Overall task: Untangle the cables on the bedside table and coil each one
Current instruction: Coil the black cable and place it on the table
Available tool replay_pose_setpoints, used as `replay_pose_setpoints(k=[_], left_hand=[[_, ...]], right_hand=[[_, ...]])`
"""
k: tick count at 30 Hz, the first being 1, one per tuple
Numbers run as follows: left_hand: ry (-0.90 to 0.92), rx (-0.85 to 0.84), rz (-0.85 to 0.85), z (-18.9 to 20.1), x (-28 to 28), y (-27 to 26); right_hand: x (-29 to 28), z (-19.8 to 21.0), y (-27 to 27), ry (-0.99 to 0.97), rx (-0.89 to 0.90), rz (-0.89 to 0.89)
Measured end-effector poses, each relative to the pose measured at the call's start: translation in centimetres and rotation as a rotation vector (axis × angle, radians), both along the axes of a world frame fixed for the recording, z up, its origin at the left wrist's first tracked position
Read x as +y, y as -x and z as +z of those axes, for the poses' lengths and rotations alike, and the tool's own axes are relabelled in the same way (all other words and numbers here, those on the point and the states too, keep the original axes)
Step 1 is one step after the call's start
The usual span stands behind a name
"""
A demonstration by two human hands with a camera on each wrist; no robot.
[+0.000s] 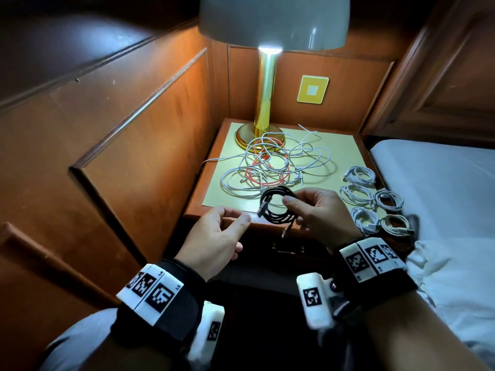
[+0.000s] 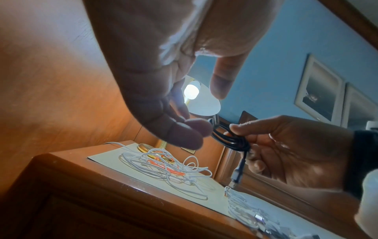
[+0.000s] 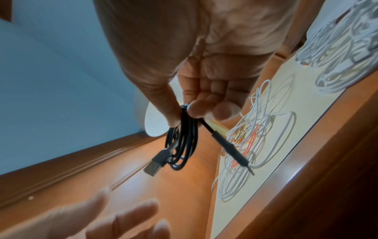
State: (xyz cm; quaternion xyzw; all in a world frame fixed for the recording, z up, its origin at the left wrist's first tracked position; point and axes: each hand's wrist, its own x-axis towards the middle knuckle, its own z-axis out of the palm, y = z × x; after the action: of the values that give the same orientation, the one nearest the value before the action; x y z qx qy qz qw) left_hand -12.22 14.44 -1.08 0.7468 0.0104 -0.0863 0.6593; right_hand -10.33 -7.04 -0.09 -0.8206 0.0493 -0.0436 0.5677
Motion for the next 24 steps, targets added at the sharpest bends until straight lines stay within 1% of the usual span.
replay_pose_setpoints(k=[2, 4, 8, 10, 13, 17, 20, 24], left_hand=[[-0.053, -0.014, -0.044, -0.3, 0.0, 0.0], [-0.055, -0.028, -0.054, -0.3, -0.3, -0.2], [-0.035, -0.088, -0.076, 0.2, -1.2, 0.0], [-0.031, -0.115, -0.111, 0.2, -1.7, 0.2], [-0.023, -0.146, -0.131, -0.3, -2.1, 0.3], [0.051, -0.201, -0.027, 0.4, -1.7, 0.1], [0.099, -0.208, 0.082, 0.5, -1.1, -0.5], [0.097, -0.233, 0.152, -0.1, -0.6, -1.2]], right_hand=[[-1.3, 0.1, 0.0, -0.004, 0.024, -0.037], [-2.2, 0.3, 0.5, -0.019, 0.047, -0.018], [-1.8, 0.7, 2.1, 0.027, 0.07, 0.166], [-1.0, 0.9, 2.8, 0.005, 0.065, 0.251], [-0.2, 1.2, 3.0, -0.044, 0.05, 0.29], [0.2, 1.3, 2.4, -0.083, 0.095, 0.283], [0.2, 1.2, 1.9, -0.162, 0.151, 0.286], [0.0, 1.3, 1.7, -0.204, 0.131, 0.253]])
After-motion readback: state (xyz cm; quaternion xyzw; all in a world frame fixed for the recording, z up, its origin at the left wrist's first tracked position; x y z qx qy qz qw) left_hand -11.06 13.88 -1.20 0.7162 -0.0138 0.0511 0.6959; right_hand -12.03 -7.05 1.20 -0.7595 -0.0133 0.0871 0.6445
